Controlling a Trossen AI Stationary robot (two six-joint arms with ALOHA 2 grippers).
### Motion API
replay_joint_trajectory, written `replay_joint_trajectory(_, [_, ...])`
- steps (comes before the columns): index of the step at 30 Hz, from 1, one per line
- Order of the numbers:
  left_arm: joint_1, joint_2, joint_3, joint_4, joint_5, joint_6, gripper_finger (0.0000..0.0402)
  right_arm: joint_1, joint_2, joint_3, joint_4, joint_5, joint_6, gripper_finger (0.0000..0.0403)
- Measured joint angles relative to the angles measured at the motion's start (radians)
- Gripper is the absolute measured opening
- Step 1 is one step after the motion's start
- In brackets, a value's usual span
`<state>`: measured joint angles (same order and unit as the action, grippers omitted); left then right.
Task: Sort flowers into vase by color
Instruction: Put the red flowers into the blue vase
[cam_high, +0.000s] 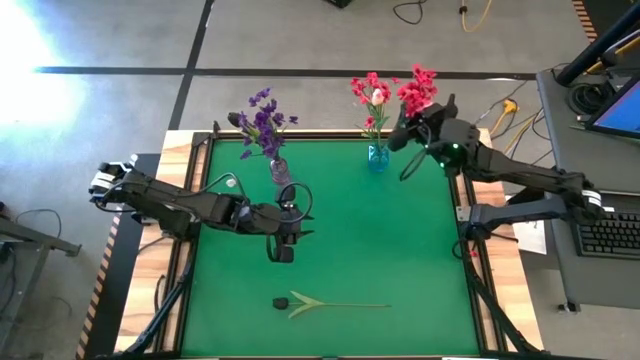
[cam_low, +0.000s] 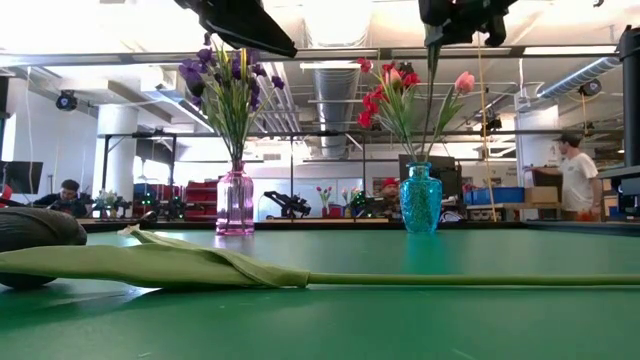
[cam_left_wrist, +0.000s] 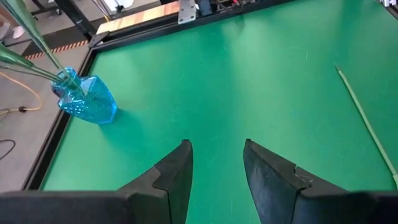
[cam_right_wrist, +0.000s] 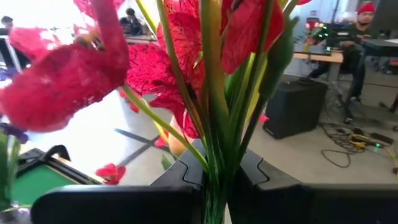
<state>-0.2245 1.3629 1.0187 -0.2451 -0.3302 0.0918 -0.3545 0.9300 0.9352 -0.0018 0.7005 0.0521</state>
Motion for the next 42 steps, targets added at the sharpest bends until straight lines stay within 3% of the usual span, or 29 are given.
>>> replay_joint_trajectory(20, [0.000, 0.001, 0.000, -0.008, -0.002, 0.020, 0.0129, -0.004, 0.068, 0.000, -0.001, 0.008, 0.053, 0.0033])
replay_joint_trajectory(42, [0.000, 0.001, -0.001, -0.010, -0.003, -0.007, 0.0129, -0.004, 0.069, 0.000, -0.049, 0.008, 0.059, 0.0155])
